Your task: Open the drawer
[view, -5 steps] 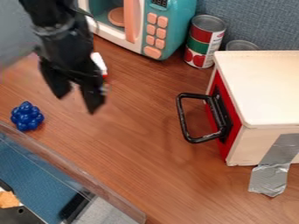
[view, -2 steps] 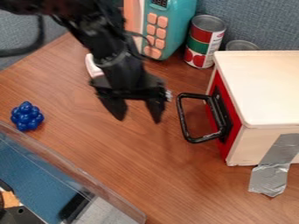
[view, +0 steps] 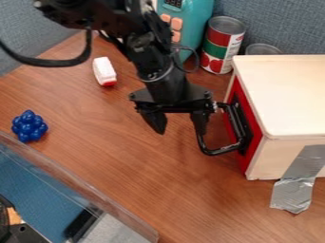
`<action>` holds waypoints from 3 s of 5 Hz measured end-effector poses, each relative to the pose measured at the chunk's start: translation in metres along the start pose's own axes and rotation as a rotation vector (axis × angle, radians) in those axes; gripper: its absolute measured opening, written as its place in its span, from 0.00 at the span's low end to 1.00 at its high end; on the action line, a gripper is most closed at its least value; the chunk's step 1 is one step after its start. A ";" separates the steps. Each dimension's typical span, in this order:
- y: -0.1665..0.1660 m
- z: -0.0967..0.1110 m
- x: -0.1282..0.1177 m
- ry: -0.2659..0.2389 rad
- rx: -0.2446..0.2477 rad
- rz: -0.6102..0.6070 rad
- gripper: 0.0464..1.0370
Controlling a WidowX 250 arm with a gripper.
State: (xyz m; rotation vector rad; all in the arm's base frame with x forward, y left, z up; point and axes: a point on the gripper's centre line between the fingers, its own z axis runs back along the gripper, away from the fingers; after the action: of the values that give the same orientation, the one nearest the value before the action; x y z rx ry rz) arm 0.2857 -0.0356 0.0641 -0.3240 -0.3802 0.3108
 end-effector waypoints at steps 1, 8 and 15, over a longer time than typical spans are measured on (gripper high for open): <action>-0.005 -0.008 0.010 -0.035 0.016 0.032 0.96; 0.012 -0.034 0.001 -0.019 0.166 0.155 0.13; 0.066 0.018 -0.022 0.071 0.260 0.190 0.11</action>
State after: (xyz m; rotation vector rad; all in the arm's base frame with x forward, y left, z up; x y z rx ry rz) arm 0.2439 0.0203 0.0496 -0.1153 -0.2350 0.5281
